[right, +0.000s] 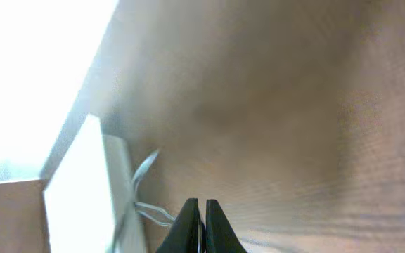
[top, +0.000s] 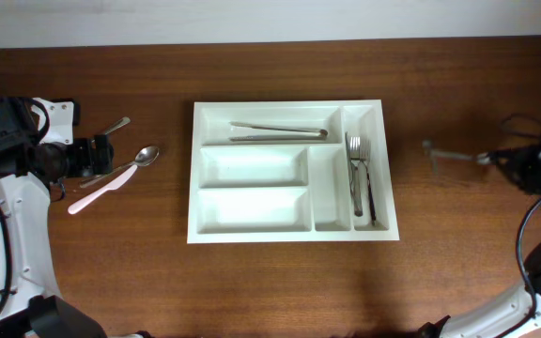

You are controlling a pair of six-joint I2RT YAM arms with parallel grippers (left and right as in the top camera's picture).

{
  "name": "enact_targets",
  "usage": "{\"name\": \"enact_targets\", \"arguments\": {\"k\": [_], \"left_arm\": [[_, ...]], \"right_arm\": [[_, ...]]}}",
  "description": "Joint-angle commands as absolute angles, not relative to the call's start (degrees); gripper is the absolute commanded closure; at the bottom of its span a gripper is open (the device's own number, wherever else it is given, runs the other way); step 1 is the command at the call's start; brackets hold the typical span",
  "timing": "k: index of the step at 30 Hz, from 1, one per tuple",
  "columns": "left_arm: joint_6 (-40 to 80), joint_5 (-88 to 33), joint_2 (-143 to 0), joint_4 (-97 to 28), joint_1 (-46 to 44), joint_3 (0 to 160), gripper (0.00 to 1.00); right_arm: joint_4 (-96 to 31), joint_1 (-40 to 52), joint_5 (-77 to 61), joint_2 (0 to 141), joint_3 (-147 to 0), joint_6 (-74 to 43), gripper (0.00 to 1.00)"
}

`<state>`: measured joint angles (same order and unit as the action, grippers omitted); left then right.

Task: Pack container
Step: 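Lift the spoon with the right gripper and carry it over the tray, then lower the spoon into the narrow middle compartment and open the right gripper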

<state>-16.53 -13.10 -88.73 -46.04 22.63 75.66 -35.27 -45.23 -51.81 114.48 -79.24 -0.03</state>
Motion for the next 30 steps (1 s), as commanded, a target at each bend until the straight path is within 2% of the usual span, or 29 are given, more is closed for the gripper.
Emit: {"name": "enact_targets", "arguments": {"k": [1,16,19,24,30], "left_arm": [[-17.23,-13.74,-89.14,-45.95,22.79,76.75,0.01],[-17.23,-13.74,-89.14,-45.95,22.79,76.75,0.01],[-17.23,-13.74,-89.14,-45.95,22.79,76.75,0.01],[-17.23,-13.74,-89.14,-45.95,22.79,76.75,0.01],[-17.23,-13.74,-89.14,-45.95,22.79,76.75,0.01]], "right_arm": [[-35.16,-44.73,-58.65,108.55,-83.22,-2.42,0.96],[-40.42,-39.11,-59.35,97.78,-84.66,-1.5,0.96],[-47.11,-36.23,-58.24,97.78,-84.66,5.26,0.96],[-59.13,-28.53,-46.76,97.8,-84.66,17.69,0.96],[-58.63,-16.16,-34.98,97.86,-84.66,23.81,0.96]]}}
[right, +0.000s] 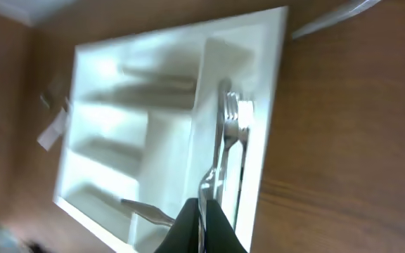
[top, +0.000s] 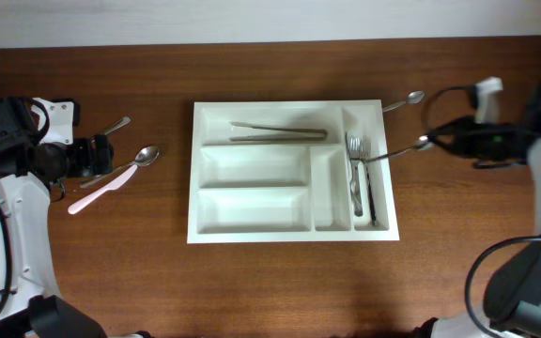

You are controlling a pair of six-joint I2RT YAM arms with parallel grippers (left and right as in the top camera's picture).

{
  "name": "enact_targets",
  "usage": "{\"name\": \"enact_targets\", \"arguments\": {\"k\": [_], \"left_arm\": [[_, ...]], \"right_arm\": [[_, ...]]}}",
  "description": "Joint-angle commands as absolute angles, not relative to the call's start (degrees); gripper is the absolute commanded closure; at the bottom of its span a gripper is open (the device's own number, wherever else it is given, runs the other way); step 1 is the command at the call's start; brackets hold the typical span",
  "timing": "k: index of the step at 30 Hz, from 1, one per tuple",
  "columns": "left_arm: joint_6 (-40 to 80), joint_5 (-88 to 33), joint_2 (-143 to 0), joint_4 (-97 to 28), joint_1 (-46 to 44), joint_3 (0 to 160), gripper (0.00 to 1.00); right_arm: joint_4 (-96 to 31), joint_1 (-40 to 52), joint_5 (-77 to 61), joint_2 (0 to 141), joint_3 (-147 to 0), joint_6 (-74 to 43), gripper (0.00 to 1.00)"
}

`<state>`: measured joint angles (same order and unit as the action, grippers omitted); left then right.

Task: Pack container
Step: 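Lower the spoon into the narrow middle compartment and open the right gripper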

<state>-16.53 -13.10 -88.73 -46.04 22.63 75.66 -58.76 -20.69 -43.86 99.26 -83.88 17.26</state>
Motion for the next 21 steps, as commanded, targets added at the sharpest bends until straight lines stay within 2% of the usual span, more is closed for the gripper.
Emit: {"name": "enact_targets", "arguments": {"k": [1,7,13,21], "left_arm": [[-17.23,-13.74,-89.14,-45.98,22.79,76.75,0.01],[-17.23,-13.74,-89.14,-45.95,22.79,76.75,0.01],[-17.23,-13.74,-89.14,-45.95,22.79,76.75,0.01],[-17.23,-13.74,-89.14,-45.95,22.79,76.75,0.01]], "right_arm": [[-58.22,-14.17,-31.55,97.86,-84.66,23.77,0.96],[-54.94,-3.6,-17.12,97.86,-84.66,24.14,0.96],[-52.73,3.16,-17.04,98.02,-84.66,33.04,0.96],[-54.74,7.97,-17.98,102.17,-84.64,33.01,0.96]]}}
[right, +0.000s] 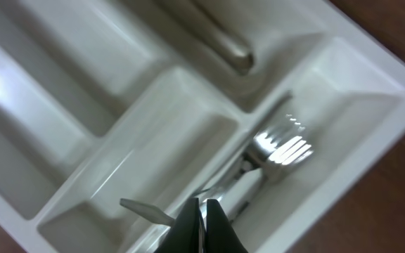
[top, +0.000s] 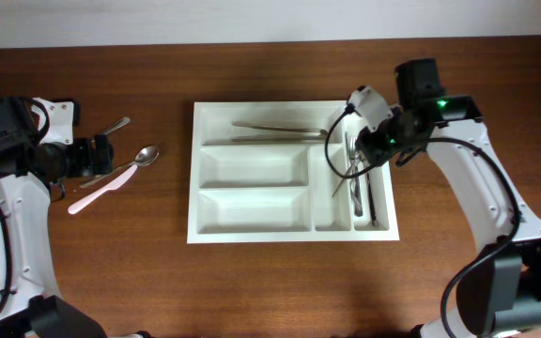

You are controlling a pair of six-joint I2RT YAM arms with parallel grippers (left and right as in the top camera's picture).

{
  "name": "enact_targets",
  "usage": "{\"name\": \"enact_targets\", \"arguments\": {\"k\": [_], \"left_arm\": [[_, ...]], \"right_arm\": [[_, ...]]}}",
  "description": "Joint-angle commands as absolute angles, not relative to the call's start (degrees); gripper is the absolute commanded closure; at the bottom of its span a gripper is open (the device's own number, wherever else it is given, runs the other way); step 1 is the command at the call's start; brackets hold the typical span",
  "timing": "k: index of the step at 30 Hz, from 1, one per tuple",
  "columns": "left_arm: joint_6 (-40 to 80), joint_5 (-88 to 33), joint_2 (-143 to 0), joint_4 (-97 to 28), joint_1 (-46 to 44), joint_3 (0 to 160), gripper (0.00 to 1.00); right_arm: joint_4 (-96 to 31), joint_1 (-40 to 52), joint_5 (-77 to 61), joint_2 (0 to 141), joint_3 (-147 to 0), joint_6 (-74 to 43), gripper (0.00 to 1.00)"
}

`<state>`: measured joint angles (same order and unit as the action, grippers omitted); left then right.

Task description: Pack container

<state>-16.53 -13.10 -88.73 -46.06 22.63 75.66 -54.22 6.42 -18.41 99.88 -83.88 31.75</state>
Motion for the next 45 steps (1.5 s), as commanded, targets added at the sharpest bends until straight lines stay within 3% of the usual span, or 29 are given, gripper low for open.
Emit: {"name": "enact_targets", "arguments": {"k": [1,13,14,16,21,22,25,26,30,38,45], "left_arm": [[-17.23,-13.74,-89.14,-45.95,22.79,76.75,0.01],[-17.23,-13.74,-89.14,-45.95,22.79,76.75,0.01],[-17.23,-13.74,-89.14,-45.95,22.79,76.75,0.01],[-17.23,-13.74,-89.14,-45.95,22.79,76.75,0.01],[-17.23,-13.74,-89.14,-45.95,22.79,76.75,0.01],[-17.23,-13.74,-89.14,-45.95,22.79,76.75,0.01],[-17.23,-13.74,-89.14,-45.95,22.79,76.75,0.01],[-17.23,-13.74,-89.14,-45.95,22.79,76.75,0.01],[-17.23,-13.74,-89.14,-45.95,22.79,76.75,0.01],[-17.23,-13.74,-89.14,-45.95,22.79,76.75,0.01],[-17.23,-13.74,-89.14,-45.95,22.79,76.75,0.01]], "right_arm": [[-54.92,8.43,-18.0,102.85,-84.64,33.04,0.96],[-56.31,12.43,-20.1,109.14,-84.64,33.04,0.96],[-56.23,12.67,-20.12,109.14,-84.64,33.04,0.89],[-56.03,13.04,-20.12,108.99,-84.84,33.04,0.57],[-57.06,12.99,-18.06,108.73,-88.66,30.7,0.37],[-57.23,12.82,-15.7,108.49,-90.06,29.02,0.37],[-57.21,11.66,-6.46,108.03,-94.91,20.75,0.52],[-57.23,10.9,-3.88,107.98,-96.66,17.8,0.53],[-56.05,5.74,0.45,107.98,-102.69,3.92,0.48],[-49.82,-5.19,-2.94,111.04,-103.5,-25.63,0.5],[-40.84,-6.33,-4.23,118.08,-103.5,-31.14,0.43]]}}
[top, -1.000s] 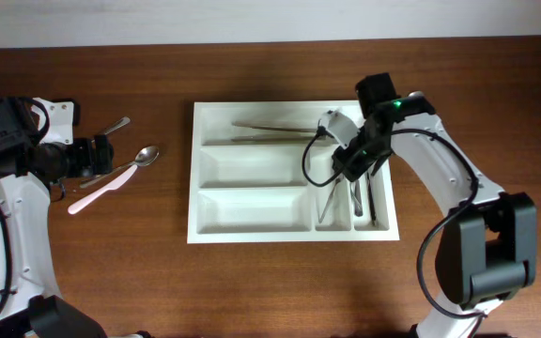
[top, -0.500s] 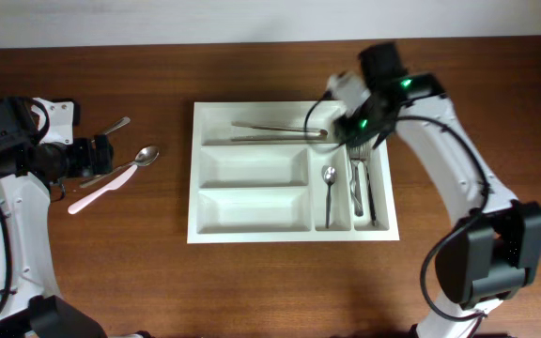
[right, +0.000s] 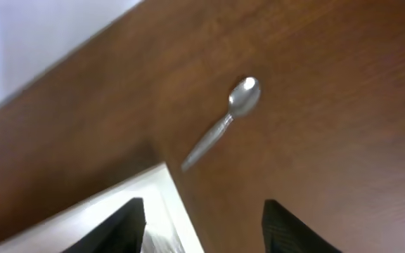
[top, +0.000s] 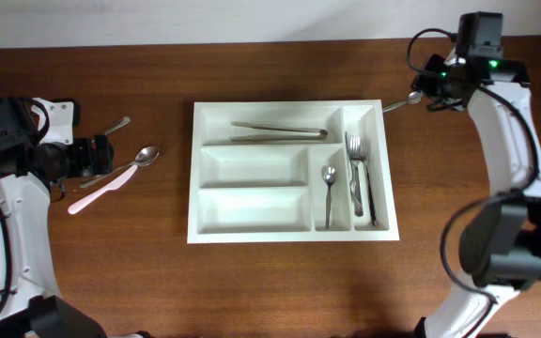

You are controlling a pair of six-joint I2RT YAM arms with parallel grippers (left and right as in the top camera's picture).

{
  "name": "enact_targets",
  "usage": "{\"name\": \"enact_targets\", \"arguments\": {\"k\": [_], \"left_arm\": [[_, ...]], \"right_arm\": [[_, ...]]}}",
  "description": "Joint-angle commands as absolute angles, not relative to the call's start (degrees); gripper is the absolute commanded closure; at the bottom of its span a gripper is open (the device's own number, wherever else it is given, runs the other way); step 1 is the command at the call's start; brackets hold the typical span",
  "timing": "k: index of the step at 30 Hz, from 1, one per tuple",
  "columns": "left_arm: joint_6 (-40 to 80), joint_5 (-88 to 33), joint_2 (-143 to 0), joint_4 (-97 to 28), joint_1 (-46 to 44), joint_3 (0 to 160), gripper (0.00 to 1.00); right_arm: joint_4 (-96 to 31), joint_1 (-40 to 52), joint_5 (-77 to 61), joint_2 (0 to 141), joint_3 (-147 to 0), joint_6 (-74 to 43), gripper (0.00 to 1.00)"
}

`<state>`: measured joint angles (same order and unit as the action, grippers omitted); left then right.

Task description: Pack container

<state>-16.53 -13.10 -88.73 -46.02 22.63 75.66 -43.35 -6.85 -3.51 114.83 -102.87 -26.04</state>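
Note:
The white cutlery tray (top: 200, 169) holds tongs (top: 278, 130) in its back slot, forks (top: 358, 174) in the right slot and a spoon (top: 328, 180) in the narrow slot. A loose spoon (top: 402, 101) (right: 223, 123) lies on the table off the tray's back right corner. My right gripper (top: 428, 89) (right: 206, 228) hangs open just right of it, holding nothing. My left gripper (top: 97, 153) sits at the far left beside another spoon (top: 137, 160); its jaws are not clear.
A pink knife (top: 100, 193) and a small metal utensil (top: 115, 125) lie by the left arm. The tray's corner (right: 157, 200) shows under the right wrist. The two large left slots (top: 252, 188) hold nothing.
The right gripper was shut on a spoon over the tray's narrow slot. That spoon now lies in the slot, and the gripper is open at the back right by the loose spoon.
My right gripper held a spoon at the table's far right edge. It then had the spoon beside the tray's right rim, then over the narrow slot. The spoon now rests there, let go. The left arm has stayed put throughout.

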Motion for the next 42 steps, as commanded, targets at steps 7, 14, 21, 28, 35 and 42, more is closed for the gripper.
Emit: {"name": "enact_targets", "arguments": {"k": [7,14,21,28,35,42], "left_arm": [[-17.23,-13.74,-89.14,-45.95,22.79,76.75,0.01],[-17.23,-13.74,-89.14,-45.95,22.79,76.75,0.01],[-17.23,-13.74,-89.14,-45.95,22.79,76.75,0.01],[-17.23,-13.74,-89.14,-45.95,22.79,76.75,0.01],[-17.23,-13.74,-89.14,-45.98,22.79,76.75,0.01],[-17.23,-13.74,-89.14,-45.95,22.79,76.75,0.01]], "right_arm": [[-24.38,-6.2,-8.64,126.72,-103.5,-27.42,0.33],[-13.87,-6.48,-8.62,133.86,-103.5,-27.7,0.29],[-10.79,-6.72,-8.36,136.86,-103.5,-27.68,0.29],[-18.55,-8.93,-8.34,137.05,-103.5,-27.68,0.31],[-29.76,-13.26,-8.38,136.77,-103.53,-27.66,0.34],[-38.96,-15.7,-8.4,136.59,-103.53,-24.73,0.34]]}}
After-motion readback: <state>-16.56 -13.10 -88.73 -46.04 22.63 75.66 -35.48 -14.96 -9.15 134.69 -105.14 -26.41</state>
